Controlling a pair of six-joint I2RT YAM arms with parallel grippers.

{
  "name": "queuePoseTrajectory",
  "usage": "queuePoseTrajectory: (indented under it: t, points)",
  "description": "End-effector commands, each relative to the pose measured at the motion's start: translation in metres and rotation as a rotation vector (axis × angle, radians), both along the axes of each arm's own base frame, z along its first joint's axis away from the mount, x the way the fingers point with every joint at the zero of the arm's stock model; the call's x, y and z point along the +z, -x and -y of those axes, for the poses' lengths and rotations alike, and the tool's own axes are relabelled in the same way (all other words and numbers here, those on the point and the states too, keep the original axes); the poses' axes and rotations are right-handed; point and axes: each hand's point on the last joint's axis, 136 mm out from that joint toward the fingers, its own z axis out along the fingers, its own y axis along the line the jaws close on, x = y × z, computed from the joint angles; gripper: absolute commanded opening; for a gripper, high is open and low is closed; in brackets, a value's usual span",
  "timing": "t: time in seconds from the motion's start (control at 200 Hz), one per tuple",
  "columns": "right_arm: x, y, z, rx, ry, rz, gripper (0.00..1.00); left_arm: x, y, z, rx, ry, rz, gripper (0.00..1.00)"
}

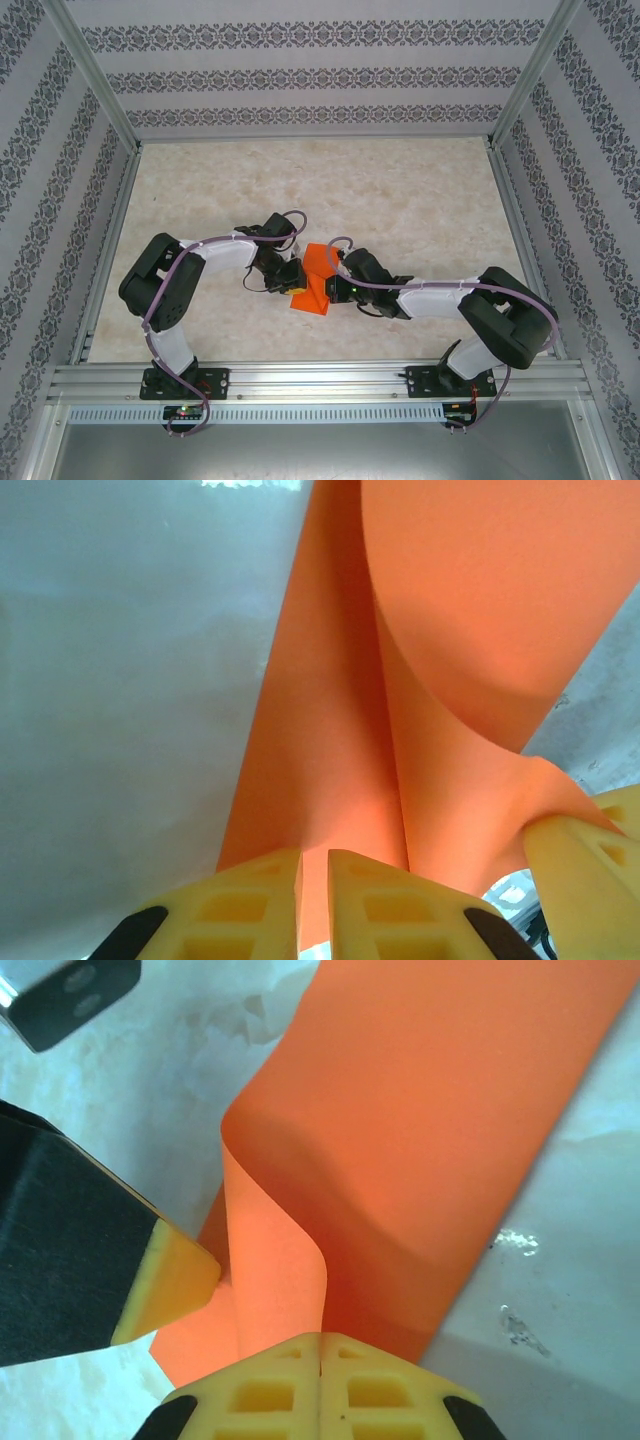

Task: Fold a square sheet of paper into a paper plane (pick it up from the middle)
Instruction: Fold the triangle a second time at the center of the table.

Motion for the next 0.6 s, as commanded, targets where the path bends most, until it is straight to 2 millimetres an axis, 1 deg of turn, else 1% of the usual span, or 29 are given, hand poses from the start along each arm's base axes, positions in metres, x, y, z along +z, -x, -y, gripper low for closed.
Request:
queuePoseTrajectory:
  t: [0.0,0.195,0.594]
  points:
    - [0.001,-0.003,0.003,0.034,0.066,0.009,0.04,0.002,-0.006,0.005,-0.027,0.002,0.036,0.16]
    - [0.007,-0.01,-0.002,0.054,0.085,0.032,0.04,0.003,-0.006,0.005,-0.029,-0.002,0.04,0.16]
    - [0.001,-0.015,-0.003,0.122,0.153,0.081,0.05,0.003,-0.006,0.001,-0.038,-0.022,0.049,0.16]
